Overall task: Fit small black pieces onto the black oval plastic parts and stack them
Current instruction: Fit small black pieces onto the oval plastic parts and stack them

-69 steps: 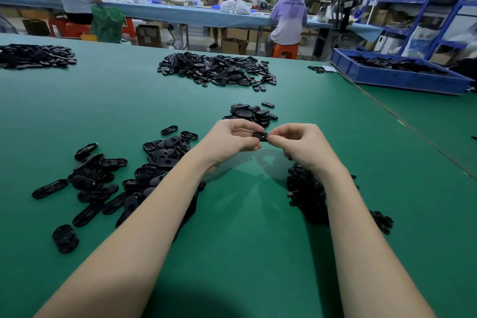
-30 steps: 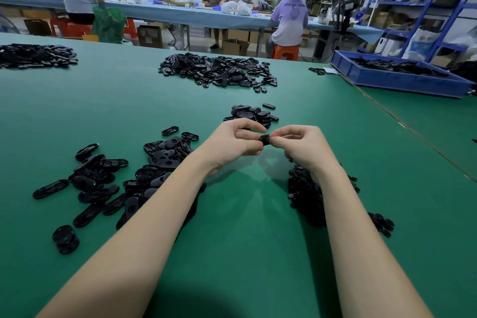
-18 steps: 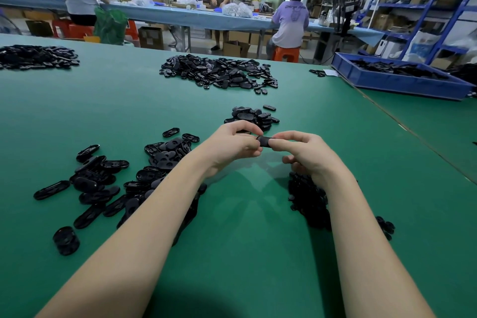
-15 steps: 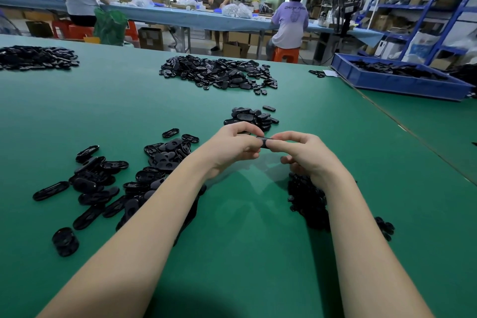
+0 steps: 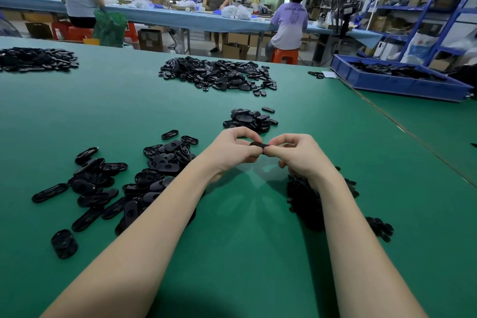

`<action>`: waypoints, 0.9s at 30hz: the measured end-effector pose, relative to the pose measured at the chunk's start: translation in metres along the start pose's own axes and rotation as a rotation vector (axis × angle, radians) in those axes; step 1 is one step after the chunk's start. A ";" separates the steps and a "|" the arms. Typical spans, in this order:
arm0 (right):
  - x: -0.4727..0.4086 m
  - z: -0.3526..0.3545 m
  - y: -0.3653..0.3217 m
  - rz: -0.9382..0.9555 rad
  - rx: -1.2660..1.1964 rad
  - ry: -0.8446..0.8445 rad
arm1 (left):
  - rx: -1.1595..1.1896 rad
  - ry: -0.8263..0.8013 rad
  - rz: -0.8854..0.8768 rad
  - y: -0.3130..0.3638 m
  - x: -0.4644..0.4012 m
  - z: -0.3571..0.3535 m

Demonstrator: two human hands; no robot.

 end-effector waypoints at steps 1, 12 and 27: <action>0.000 0.000 0.000 0.007 0.015 0.010 | -0.009 0.006 0.003 -0.001 0.000 0.001; -0.007 -0.002 0.006 0.040 0.035 0.104 | -0.139 0.150 -0.023 -0.006 -0.005 0.003; -0.001 0.000 0.003 0.090 0.008 0.131 | -0.079 0.144 -0.031 -0.011 -0.006 0.001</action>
Point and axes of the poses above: each hand's wrist, its own x-axis away from the middle knuckle, its own z-axis out of the back of the hand, y = z × x, the point moved 7 cm from there along -x, towards the middle knuckle, and after that the axes turned 2 degrees about x, right-handed, at the moved point
